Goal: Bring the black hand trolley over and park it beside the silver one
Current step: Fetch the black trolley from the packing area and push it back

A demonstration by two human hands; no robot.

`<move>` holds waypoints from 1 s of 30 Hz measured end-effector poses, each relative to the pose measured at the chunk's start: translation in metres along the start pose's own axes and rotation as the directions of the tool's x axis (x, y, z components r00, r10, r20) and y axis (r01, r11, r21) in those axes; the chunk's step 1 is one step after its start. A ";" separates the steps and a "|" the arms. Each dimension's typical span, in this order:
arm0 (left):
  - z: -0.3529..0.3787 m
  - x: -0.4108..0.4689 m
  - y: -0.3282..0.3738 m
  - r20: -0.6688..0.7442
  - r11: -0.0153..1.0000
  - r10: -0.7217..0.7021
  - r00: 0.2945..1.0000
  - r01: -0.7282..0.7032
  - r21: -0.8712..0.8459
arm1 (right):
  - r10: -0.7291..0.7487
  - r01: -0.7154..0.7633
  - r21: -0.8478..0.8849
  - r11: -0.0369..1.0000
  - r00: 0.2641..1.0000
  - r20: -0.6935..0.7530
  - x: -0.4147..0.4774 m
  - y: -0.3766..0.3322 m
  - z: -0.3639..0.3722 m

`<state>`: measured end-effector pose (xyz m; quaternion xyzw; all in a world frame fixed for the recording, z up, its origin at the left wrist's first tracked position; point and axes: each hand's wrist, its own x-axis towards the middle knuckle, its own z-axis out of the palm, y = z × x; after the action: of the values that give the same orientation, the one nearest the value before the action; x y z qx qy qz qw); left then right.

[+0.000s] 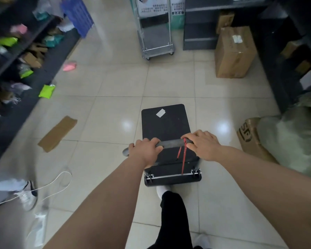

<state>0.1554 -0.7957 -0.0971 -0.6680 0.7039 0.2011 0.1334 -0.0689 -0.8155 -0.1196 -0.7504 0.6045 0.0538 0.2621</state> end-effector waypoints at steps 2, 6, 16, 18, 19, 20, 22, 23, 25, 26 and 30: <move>-0.014 0.032 -0.007 0.001 1.000 0.004 1.000 -0.004 -0.011 | 0.000 0.000 0.016 1.000 1.000 -0.007 0.031 0.001 -0.015; -0.048 0.095 -0.025 0.025 1.000 0.016 1.000 -0.016 -0.019 | 0.005 -0.004 0.033 0.999 1.000 -0.010 0.093 -0.004 -0.043; -0.117 0.216 -0.068 0.028 0.997 -0.062 0.998 0.063 -0.043 | -0.082 0.082 0.007 0.997 0.996 0.018 0.245 -0.023 -0.107; -0.129 0.237 -0.078 0.028 0.995 -0.090 0.996 0.092 -0.047 | -0.117 0.117 -0.006 0.993 0.993 0.009 0.278 -0.029 -0.119; -0.136 0.248 -0.083 0.025 0.993 -0.105 0.994 0.107 -0.047 | -0.131 0.131 -0.012 0.991 0.991 0.008 0.294 -0.032 -0.124; -0.143 0.260 -0.089 0.022 0.991 -0.121 0.992 0.122 -0.048 | -0.143 0.143 -0.022 0.989 0.990 0.012 0.311 -0.035 -0.130; -0.159 0.286 -0.099 0.019 0.987 -0.153 0.988 0.153 -0.050 | -0.169 0.170 -0.049 0.984 0.985 0.021 0.346 -0.041 -0.142; -0.166 0.299 -0.104 0.016 0.984 -0.168 0.986 0.169 -0.053 | -0.183 0.184 -0.063 0.981 0.983 0.021 0.364 -0.043 -0.149; -0.180 0.325 -0.110 0.012 0.978 -0.201 0.980 0.201 -0.061 | -0.204 0.207 -0.085 0.975 0.978 0.036 0.398 -0.046 -0.162; -0.185 0.338 -0.112 0.013 0.975 -0.215 0.977 0.215 -0.061 | -0.209 0.214 -0.090 0.973 0.976 0.054 0.414 -0.046 -0.169; -0.210 0.393 -0.117 -0.012 0.958 -0.268 0.963 0.265 -0.107 | -0.221 0.232 -0.123 0.965 0.970 0.102 0.478 -0.045 -0.202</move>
<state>0.2605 -1.2440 -0.1028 -0.7653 0.5979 0.2090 0.1146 0.0517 -1.3220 -0.1217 -0.8274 0.4977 0.0966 0.2416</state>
